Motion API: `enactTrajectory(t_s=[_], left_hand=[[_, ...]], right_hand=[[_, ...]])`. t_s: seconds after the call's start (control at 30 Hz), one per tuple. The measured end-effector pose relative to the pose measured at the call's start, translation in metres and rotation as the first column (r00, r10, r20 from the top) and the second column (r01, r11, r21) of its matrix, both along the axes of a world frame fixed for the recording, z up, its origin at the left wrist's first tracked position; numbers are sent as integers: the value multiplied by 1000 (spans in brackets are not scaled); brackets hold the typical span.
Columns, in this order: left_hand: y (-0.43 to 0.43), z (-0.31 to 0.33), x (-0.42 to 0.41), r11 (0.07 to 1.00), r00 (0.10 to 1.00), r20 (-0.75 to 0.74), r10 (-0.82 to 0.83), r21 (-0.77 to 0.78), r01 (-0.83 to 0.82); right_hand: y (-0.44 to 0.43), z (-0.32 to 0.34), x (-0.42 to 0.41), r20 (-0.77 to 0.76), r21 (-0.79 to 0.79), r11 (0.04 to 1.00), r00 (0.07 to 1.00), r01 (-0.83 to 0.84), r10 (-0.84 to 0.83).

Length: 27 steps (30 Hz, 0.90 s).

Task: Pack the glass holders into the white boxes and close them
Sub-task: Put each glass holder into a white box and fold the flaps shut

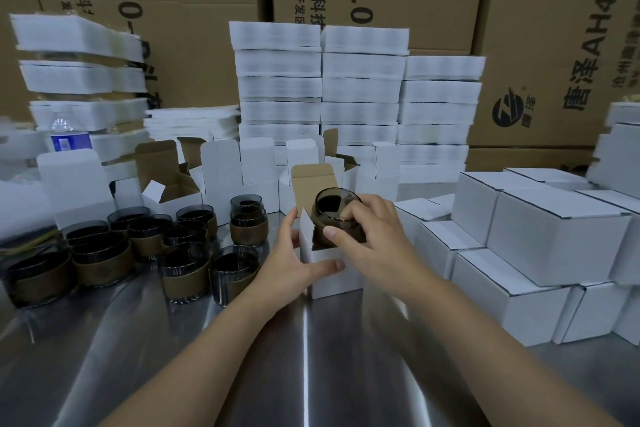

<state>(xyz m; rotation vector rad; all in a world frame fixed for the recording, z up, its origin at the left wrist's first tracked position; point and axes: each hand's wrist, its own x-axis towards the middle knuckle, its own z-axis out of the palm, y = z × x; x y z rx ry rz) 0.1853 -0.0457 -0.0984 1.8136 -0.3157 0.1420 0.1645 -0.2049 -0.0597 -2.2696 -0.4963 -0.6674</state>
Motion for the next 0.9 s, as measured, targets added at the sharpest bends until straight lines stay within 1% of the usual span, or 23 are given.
enactTrajectory(t_s=[0.07, 0.13, 0.27, 0.37, 0.53, 0.6, 0.77, 0.9], left_hand=[[0, 0, 1, 1000, 1000, 6, 1, -4, -1], [1, -1, 1, 1000, 1000, 13, -12, 3, 12], [0, -2, 1, 999, 999, 31, -45, 24, 44], [0, -1, 1, 999, 999, 26, -39, 4, 39], [0, -2, 1, 999, 999, 21, -45, -21, 45], [0, -2, 1, 999, 999, 16, -45, -26, 46], [1, -3, 2, 999, 999, 12, -48, -13, 48], [1, -4, 2, 999, 999, 19, -44, 4, 44]], right_hand=[[0, 0, -1, -26, -13, 999, 998, -51, 51], [1, 0, -1, -30, -10, 998, 997, -67, 67], [0, -1, -1, -30, -36, 998, 999, -44, 43], [-1, -2, 0, -51, -36, 998, 998, -49, 47], [-2, -5, 2, -70, -97, 994, 997, -40, 34], [-3, -7, 2, -62, -122, 991, 997, -50, 43], [-4, -10, 2, 13, -248, 969, 1000, -12, 15], [-5, -11, 3, 32, -272, 962, 999, -12, 21]])
